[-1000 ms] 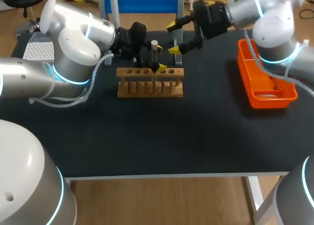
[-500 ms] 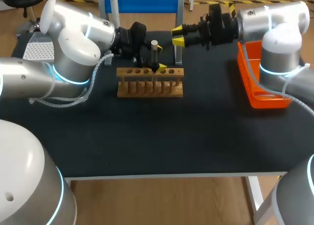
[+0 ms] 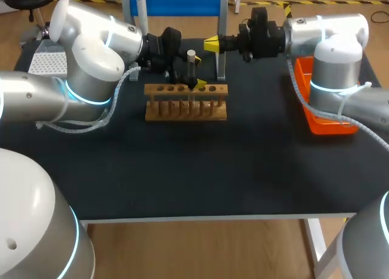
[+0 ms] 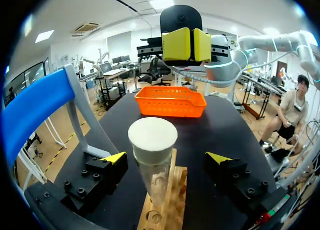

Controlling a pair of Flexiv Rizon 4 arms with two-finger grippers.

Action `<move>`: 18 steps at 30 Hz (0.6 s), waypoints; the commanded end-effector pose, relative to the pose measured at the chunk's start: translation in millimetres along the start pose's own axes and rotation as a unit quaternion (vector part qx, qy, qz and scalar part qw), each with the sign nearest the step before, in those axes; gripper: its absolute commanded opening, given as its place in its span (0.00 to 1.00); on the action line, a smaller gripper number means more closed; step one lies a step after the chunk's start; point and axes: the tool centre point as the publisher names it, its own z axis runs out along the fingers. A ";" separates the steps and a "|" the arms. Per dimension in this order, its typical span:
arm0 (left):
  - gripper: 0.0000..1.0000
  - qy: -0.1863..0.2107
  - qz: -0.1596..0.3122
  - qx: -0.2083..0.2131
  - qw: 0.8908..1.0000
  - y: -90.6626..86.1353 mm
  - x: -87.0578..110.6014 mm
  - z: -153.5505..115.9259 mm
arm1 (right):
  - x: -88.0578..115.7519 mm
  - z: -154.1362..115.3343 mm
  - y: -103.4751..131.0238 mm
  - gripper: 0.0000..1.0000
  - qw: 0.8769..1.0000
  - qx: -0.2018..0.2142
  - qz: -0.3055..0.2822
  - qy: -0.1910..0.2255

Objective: Invert the test tube, pick up the pipette, mount the tip to pipette, aspirate from beaker and dispense into the tube, eject the tip, return the pipette, and cap with the stopper.

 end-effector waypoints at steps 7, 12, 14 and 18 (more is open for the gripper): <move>1.00 0.001 0.000 0.000 1.000 0.1 -0.7 0.0 | -6.6 19.5 -5.7 0.00 1.000 0.011 -0.006 0.006; 1.00 0.001 0.000 0.000 1.000 0.1 -0.7 0.0 | -7.7 24.6 -8.2 0.00 1.000 0.013 -0.005 0.008; 1.00 0.001 0.000 0.000 1.000 0.1 -0.7 0.0 | -8.3 26.5 -8.9 0.00 1.000 0.013 -0.004 0.009; 1.00 0.001 0.000 0.000 1.000 0.1 -0.7 0.0 | -9.7 30.6 -10.4 0.00 1.000 0.015 -0.004 0.011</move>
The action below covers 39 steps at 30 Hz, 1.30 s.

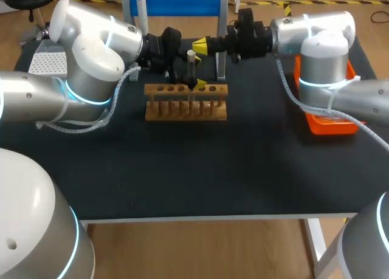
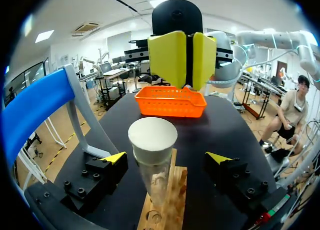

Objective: Invert the test tube, pick up the pipette, mount the tip to pipette, aspirate from beaker and dispense into the tube, eject the tip, return the pipette, and cap with the stopper.

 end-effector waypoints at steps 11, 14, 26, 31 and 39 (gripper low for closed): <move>1.00 0.001 0.000 0.000 1.000 0.1 -0.7 0.0 | -7.6 10.5 -11.9 0.00 1.000 0.009 0.010 0.004; 1.00 0.001 0.000 0.000 1.000 0.1 -0.7 0.0 | -9.4 10.8 -17.4 0.00 1.000 0.015 0.017 0.000; 1.00 0.001 0.000 0.000 1.000 0.1 -0.7 0.0 | -14.4 10.8 -28.9 0.00 0.999 0.028 0.035 -0.010; 1.00 0.001 0.000 0.000 1.000 0.1 -0.7 0.0 | -15.5 6.8 -13.6 0.00 1.000 -0.006 0.025 -0.009; 1.00 0.001 0.000 0.000 1.000 0.1 -0.7 0.0 | -8.4 -11.9 11.2 0.48 1.000 -0.014 -0.009 -0.015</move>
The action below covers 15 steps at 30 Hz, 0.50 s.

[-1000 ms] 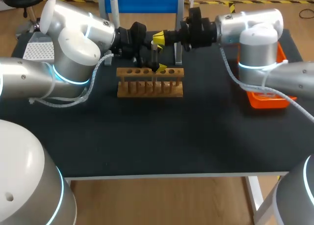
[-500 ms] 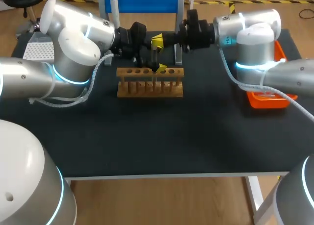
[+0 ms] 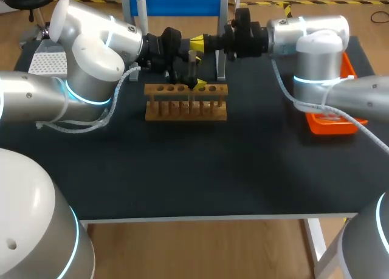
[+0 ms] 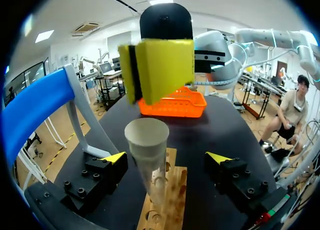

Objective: Invert the test tube, pick up the pipette, mount the tip to pipette, aspirate from beaker and dispense into the tube, eject the tip, return the pipette, and cap with the stopper.

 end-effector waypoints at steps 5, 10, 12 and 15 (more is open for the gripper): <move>1.00 0.001 0.000 0.000 1.000 0.1 -0.7 0.0 | 14.3 -41.1 12.3 1.00 0.998 0.046 -0.040 -0.025; 1.00 0.001 0.000 0.000 1.000 0.1 -0.7 0.0 | 19.5 -75.2 3.7 1.00 0.994 0.083 -0.050 -0.046; 1.00 0.001 0.000 0.000 1.000 0.1 -0.7 0.0 | 21.6 -89.0 -3.1 1.00 0.992 0.099 -0.051 -0.055; 1.00 0.001 0.000 0.000 1.000 0.1 -0.7 0.0 | 24.9 -109.5 -15.9 1.00 0.989 0.124 -0.050 -0.071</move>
